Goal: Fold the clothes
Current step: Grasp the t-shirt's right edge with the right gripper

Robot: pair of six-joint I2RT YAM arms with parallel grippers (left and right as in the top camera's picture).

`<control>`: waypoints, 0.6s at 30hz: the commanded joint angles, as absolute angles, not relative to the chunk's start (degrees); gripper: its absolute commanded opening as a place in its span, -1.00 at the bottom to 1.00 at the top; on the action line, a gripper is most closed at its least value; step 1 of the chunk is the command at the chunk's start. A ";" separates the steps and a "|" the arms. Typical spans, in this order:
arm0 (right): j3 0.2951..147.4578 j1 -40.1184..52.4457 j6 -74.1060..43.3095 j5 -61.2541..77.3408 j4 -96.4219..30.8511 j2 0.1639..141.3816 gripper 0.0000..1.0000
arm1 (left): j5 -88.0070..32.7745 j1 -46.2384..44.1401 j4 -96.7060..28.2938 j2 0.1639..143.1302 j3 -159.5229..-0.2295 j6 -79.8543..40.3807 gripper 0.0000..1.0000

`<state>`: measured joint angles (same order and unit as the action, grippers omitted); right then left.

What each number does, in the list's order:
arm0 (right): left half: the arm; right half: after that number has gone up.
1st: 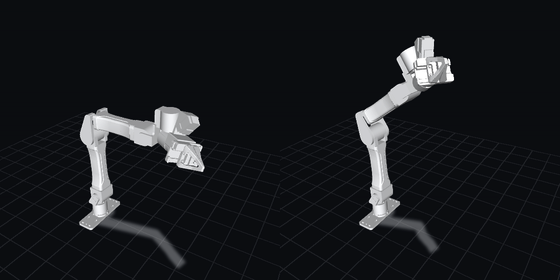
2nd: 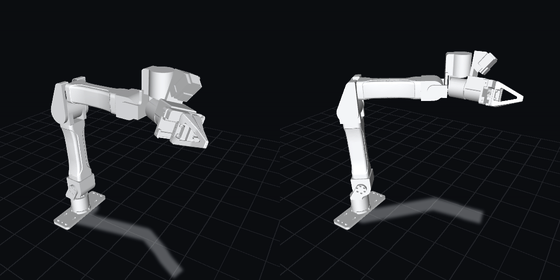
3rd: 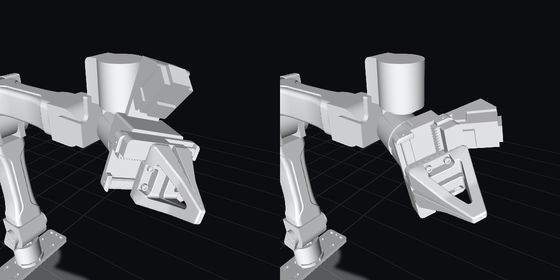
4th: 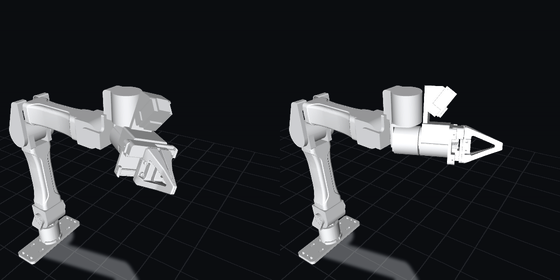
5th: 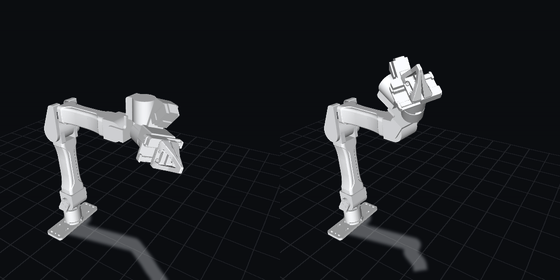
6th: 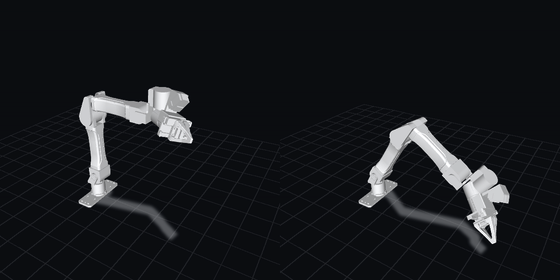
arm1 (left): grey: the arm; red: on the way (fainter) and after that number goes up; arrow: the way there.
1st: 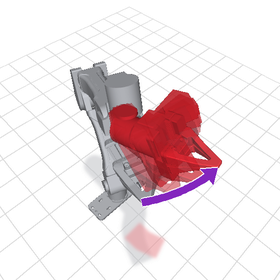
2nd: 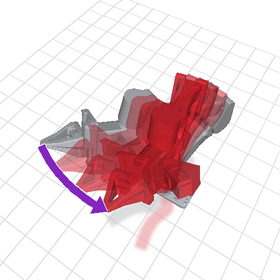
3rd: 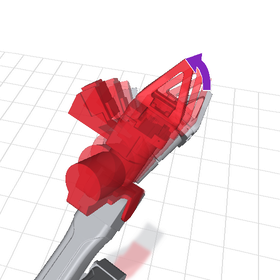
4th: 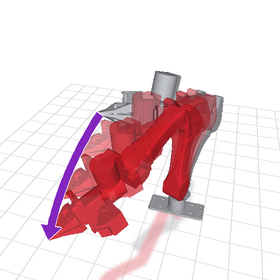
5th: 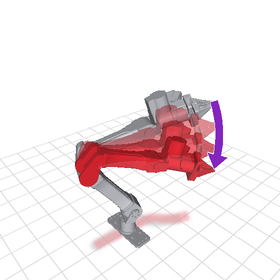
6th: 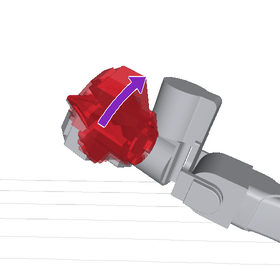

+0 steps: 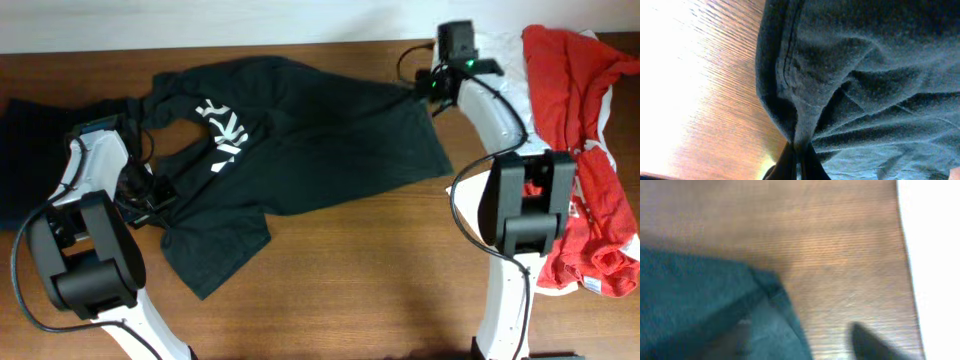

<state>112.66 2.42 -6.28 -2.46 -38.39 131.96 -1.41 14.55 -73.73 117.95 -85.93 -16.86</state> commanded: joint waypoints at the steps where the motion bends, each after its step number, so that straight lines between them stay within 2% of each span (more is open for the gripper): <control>1: 113.65 2.48 -6.96 -3.70 -47.99 131.61 0.97 | -0.36 14.79 -73.76 116.38 -86.41 -16.19 -1.00; 3: 113.65 2.22 -9.21 -3.68 -57.67 131.61 0.97 | -0.38 14.81 -73.10 116.38 -86.41 -16.19 -1.00; 6: 113.62 1.08 -19.07 -3.36 -70.61 131.61 0.98 | -0.38 14.79 -72.62 116.38 -86.41 -16.19 -1.00; 8: 113.54 0.95 -19.16 -2.83 -72.12 131.61 0.95 | -0.38 14.79 -72.10 116.38 -86.41 -16.19 -1.00; 11: 111.22 1.15 -19.16 -2.87 -71.96 131.61 0.78 | -0.40 14.79 -72.01 116.38 -86.41 -16.19 -0.99; 12: 109.51 1.10 -19.33 -2.85 -71.83 131.61 0.61 | -0.38 14.79 -72.01 116.38 -86.41 -16.19 -1.00; 13: 107.94 1.04 -20.47 -2.83 -72.66 131.61 0.25 | -0.38 14.79 -72.01 116.38 -86.41 -16.19 -0.99; 14: 106.78 0.95 -20.67 -2.61 -73.80 131.61 -0.31 | -0.38 14.79 -72.01 116.38 -86.41 -16.19 -1.00; 15: 105.51 0.62 -20.53 -2.35 -75.90 131.61 -0.79 | -0.38 14.79 -71.68 116.38 -86.41 -16.19 -0.99; 18: 103.37 0.05 -14.09 0.97 -78.32 131.61 -0.80 | -0.40 14.79 -70.89 116.38 -86.41 -16.19 -0.99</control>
<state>105.06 0.71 -17.91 -1.02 -77.38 131.96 -1.19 14.55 -71.37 117.95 -85.93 -16.86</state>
